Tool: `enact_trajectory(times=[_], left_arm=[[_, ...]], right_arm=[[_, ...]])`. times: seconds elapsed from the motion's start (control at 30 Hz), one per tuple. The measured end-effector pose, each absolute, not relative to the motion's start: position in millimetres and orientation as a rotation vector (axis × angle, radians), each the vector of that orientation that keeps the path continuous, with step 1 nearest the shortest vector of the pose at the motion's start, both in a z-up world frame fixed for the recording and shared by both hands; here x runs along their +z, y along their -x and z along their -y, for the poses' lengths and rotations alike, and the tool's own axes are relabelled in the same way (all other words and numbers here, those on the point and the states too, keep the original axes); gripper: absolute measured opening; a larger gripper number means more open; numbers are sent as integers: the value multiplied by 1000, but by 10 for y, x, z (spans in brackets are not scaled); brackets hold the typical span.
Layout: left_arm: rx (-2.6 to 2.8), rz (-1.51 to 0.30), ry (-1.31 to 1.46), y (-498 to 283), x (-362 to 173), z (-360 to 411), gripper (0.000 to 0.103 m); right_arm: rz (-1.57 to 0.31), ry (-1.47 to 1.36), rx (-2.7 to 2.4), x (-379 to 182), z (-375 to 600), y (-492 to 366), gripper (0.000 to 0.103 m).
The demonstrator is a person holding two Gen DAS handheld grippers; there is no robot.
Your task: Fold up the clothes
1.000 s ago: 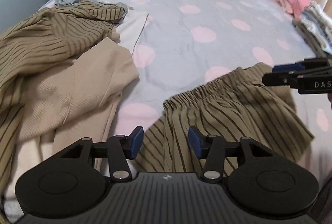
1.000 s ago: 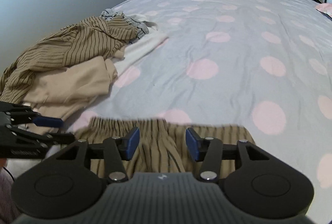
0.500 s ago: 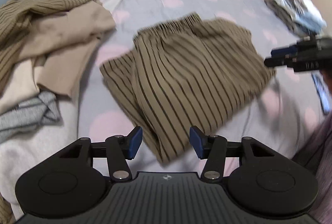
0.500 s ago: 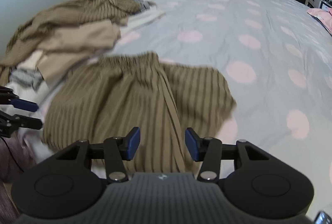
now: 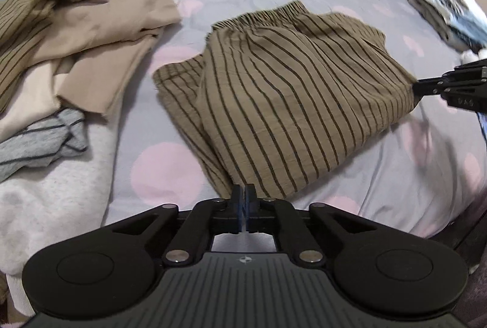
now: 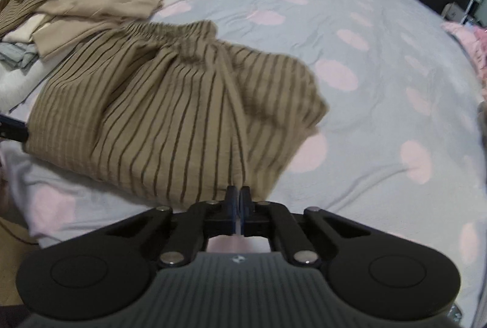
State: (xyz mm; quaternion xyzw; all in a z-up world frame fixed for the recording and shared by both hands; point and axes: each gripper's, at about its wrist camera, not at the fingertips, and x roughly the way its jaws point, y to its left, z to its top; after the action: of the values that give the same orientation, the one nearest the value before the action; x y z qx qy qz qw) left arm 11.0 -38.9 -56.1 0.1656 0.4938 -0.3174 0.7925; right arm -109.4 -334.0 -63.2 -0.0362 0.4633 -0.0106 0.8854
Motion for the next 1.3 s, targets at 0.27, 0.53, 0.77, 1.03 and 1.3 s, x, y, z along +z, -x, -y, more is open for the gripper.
enact_trajectory(times=[0.27,0.53,0.77,1.03,1.3], left_arm=[[-698,-1061,-346,-93,-537,337,0],[-757,-1066,-298,53,-515,518,23],[-698,-1120,-309,-21,-750,761,15],[-698,-1026,-306,-10,-486,590,3],[-682,-1006,-350,-19,-456,557,3]], right_arm=[[-930,19,-99,-512,3506,1040,0],[-974,68,-90,-604,3409,993,1],[-984,33,-75,-642,3433,1004,6],[-889,56,-106,-430,3477,1102,0],[-906,-24,-218,-380,3826,1045,0]])
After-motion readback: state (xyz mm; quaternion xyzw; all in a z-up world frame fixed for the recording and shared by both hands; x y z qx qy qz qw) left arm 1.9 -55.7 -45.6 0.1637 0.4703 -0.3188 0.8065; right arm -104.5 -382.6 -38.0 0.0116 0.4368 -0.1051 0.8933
